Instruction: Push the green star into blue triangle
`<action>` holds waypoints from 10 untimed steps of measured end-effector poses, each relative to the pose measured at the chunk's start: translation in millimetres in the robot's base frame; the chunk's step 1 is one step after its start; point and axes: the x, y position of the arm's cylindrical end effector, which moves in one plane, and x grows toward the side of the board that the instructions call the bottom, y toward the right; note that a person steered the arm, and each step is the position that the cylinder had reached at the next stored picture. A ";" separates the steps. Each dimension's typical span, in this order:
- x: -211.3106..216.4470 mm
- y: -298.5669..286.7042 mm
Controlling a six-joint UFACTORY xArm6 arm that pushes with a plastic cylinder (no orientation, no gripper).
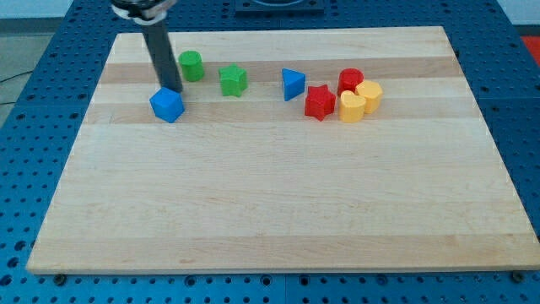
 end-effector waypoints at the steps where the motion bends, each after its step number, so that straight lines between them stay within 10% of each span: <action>1: 29.2 -20.6; 3: 57.9 119.5; 6: 6.2 30.8; 10: -1.4 141.1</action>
